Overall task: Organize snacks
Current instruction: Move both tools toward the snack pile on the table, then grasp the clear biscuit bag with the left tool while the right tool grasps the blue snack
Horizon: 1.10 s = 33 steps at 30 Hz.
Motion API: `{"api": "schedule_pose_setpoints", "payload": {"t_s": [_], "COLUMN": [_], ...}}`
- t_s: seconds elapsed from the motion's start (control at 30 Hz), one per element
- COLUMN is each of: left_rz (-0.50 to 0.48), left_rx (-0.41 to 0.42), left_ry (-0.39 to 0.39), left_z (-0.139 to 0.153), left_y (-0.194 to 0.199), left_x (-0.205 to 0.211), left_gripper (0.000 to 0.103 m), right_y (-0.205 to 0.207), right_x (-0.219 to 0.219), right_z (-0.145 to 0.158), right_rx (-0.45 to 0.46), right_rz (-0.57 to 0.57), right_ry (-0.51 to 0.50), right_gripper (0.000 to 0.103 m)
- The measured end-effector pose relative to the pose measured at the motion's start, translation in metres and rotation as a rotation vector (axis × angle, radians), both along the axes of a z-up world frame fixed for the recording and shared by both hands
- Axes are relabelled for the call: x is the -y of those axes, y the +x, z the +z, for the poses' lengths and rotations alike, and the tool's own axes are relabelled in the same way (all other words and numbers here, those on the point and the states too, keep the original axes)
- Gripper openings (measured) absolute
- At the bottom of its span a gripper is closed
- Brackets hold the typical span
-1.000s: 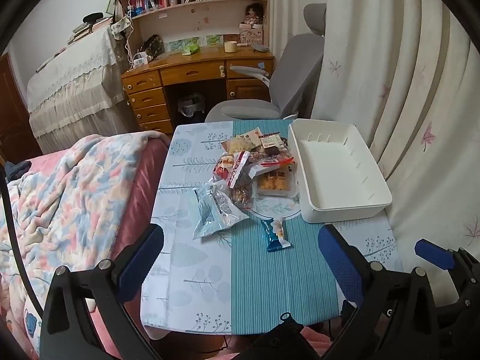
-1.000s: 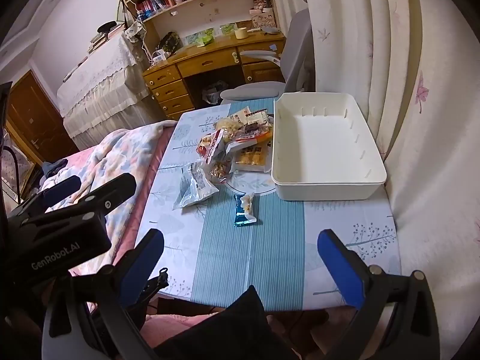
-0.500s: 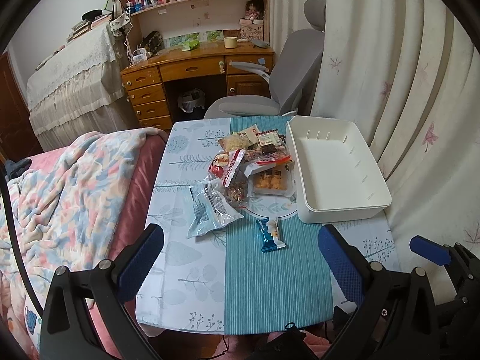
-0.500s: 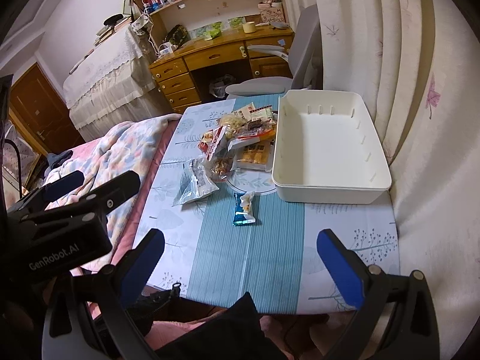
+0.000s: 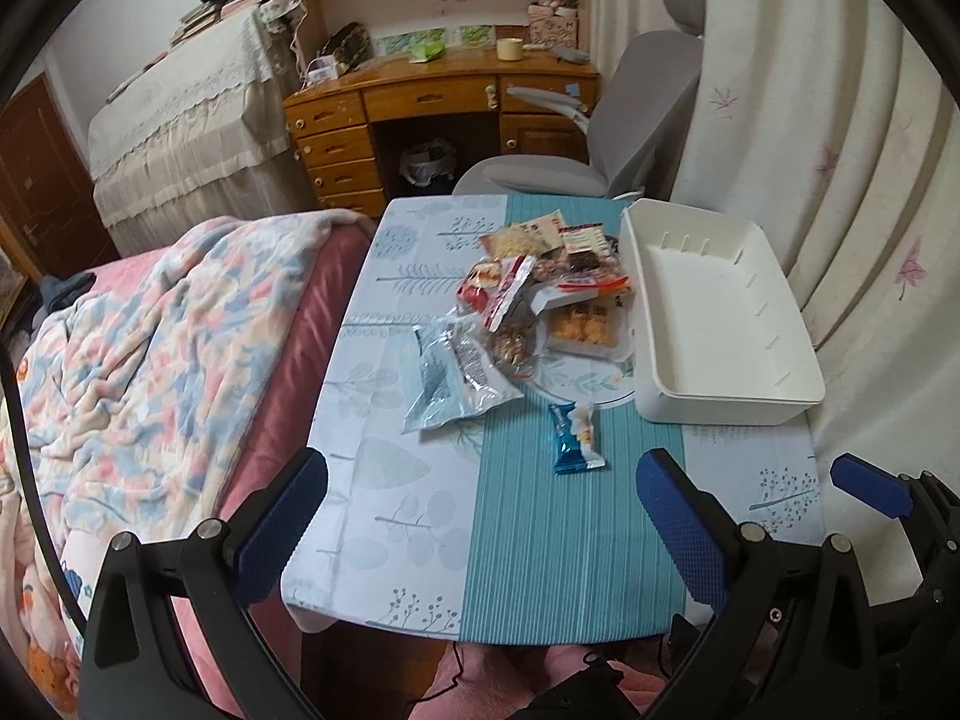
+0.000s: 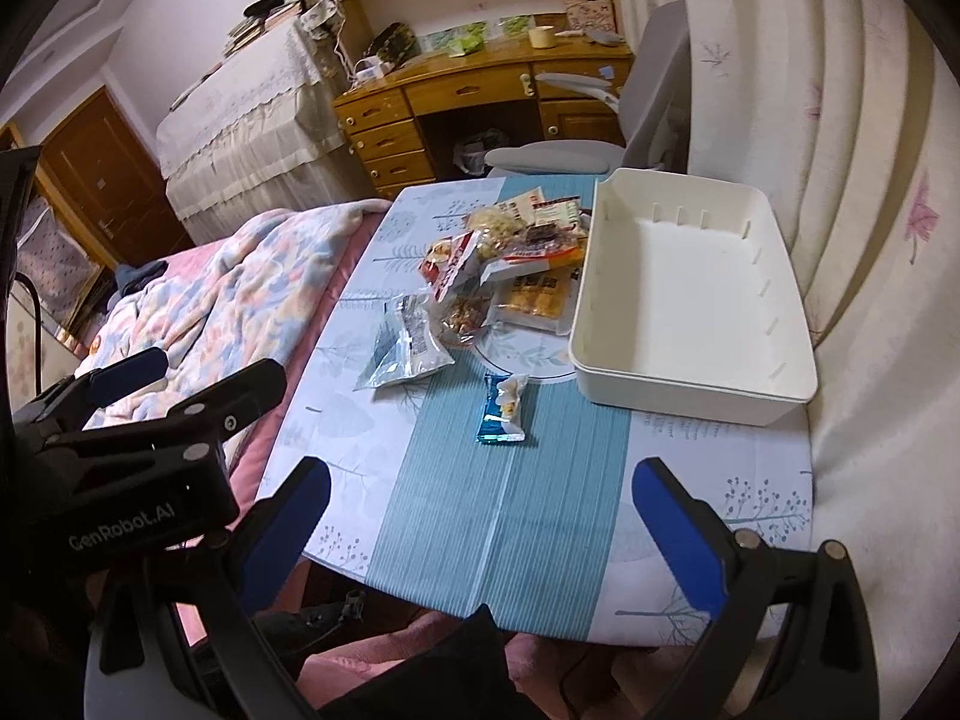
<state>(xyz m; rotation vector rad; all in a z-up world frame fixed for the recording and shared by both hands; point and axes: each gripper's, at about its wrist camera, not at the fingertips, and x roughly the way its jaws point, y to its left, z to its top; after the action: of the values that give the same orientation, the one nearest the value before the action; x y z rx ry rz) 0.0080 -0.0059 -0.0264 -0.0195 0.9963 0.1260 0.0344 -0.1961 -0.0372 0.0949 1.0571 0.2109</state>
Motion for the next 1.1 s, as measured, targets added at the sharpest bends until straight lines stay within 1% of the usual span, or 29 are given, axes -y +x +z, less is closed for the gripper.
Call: {"api": "schedule_pose_setpoints", "payload": {"t_s": [0.13,0.3,0.37,0.53,0.7,0.87,0.97,1.1], "left_rz": [0.016,0.007,-0.009,-0.068,-0.152,-0.217,-0.237,-0.231], "left_rx": [-0.019,-0.043,-0.060,-0.084,-0.127,-0.179,-0.215,-0.278], "left_ry": [-0.016,-0.039,-0.053,-0.125,-0.175,-0.217,-0.231,-0.266], "left_z": [-0.003,-0.009,-0.012,-0.020,-0.031,-0.046,-0.058,-0.075], "left_y": [0.001,0.010,0.015,0.031,0.053,0.073,0.089,0.111], "left_x": [-0.013,-0.038,-0.048,-0.081,-0.107,-0.121,-0.126,-0.129], "left_gripper": [0.102,0.102,0.102,0.102,0.102,0.102,0.102,0.102], "right_y": [0.004,0.010,0.013,0.017,0.021,0.024,0.027,0.032], "right_x": [-0.007,-0.019,-0.025,-0.044,-0.064,-0.082,-0.088,-0.096], "right_z": [-0.003,-0.007,-0.009,-0.016,-0.021,-0.031,-0.035,-0.044], "right_rx": [-0.010,-0.015,-0.016,-0.022,-0.012,-0.003,0.004,0.015], "right_rz": [0.003,-0.024,-0.046,-0.128,-0.214,-0.299,-0.327,-0.319], "right_ry": [-0.013,-0.030,-0.036,-0.046,-0.071,-0.116,-0.149,-0.206], "right_gripper": [0.101,0.101,0.101,0.101,0.101,0.101,0.101,0.101]}}
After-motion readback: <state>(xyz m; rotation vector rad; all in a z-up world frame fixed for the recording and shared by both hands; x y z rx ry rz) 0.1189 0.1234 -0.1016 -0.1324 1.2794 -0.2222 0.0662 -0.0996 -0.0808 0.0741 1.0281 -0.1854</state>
